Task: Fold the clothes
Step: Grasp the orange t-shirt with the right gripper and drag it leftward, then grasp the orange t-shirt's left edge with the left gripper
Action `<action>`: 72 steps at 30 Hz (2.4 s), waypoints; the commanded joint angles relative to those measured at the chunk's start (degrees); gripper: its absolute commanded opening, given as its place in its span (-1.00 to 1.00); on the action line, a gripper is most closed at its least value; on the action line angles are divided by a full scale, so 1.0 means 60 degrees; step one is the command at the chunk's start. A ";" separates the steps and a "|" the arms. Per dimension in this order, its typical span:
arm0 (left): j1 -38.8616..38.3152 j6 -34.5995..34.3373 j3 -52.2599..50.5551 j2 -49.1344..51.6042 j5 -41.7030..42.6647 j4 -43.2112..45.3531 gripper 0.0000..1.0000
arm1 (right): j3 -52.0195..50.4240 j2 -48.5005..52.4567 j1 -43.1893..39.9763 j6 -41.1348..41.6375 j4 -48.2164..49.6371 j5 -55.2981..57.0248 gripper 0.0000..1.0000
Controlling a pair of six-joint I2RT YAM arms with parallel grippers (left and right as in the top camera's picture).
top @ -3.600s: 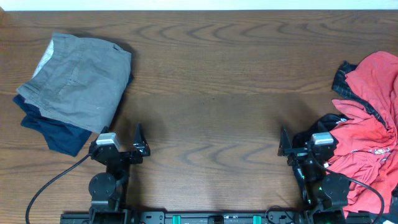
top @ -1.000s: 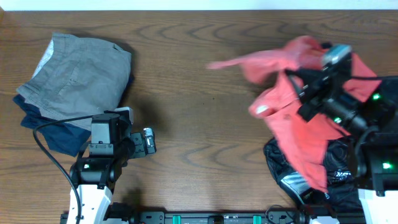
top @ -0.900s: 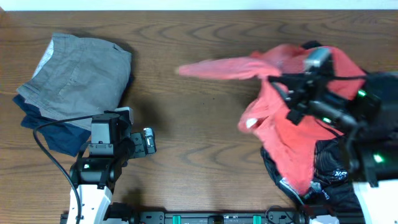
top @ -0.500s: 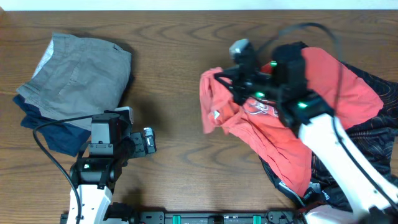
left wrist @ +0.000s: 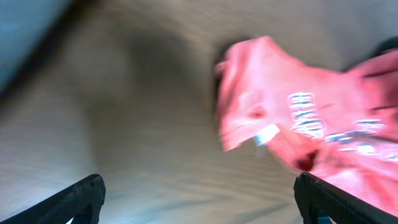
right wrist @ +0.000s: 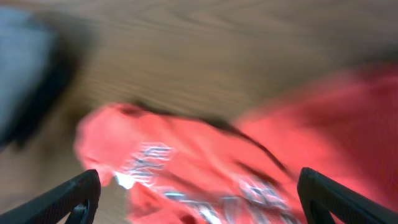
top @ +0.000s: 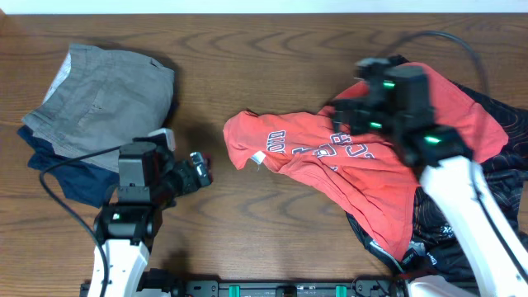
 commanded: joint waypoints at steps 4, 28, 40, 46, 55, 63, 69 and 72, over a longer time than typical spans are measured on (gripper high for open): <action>-0.0940 -0.1410 0.0084 0.1577 0.1239 0.0980 0.96 | 0.0036 -0.1362 -0.1945 0.0583 -0.2510 0.1963 0.99; -0.2058 -0.1960 0.0812 0.7187 0.0062 0.8808 -0.88 | 0.0036 -0.1880 -0.4339 0.0109 -0.4714 0.2004 0.99; -0.0204 -0.2164 0.5355 0.6379 -0.0248 0.6273 0.42 | 0.0036 -0.1872 -0.4339 0.0109 -0.4794 0.2073 0.99; -0.0397 -0.2164 0.5351 0.6546 -0.0182 0.2025 0.96 | 0.0036 -0.1872 -0.4339 0.0066 -0.4845 0.2073 0.98; -0.1672 -0.2171 0.4863 0.6703 -0.0193 -0.2612 0.96 | 0.0036 -0.1821 -0.4339 0.0007 -0.4856 0.2065 0.99; -0.2594 -0.2685 0.3406 0.7213 -0.0514 -0.0703 0.98 | 0.0036 -0.1818 -0.4339 0.0007 -0.4994 0.2069 0.98; -0.2601 -0.3140 0.3031 0.8233 -0.0277 0.0382 0.98 | 0.0036 -0.1818 -0.4339 0.0007 -0.5020 0.2069 0.98; -0.2718 -0.3136 0.3031 0.8706 0.0215 0.0980 0.98 | 0.0033 -0.1818 -0.4339 0.0007 -0.5016 0.2069 0.99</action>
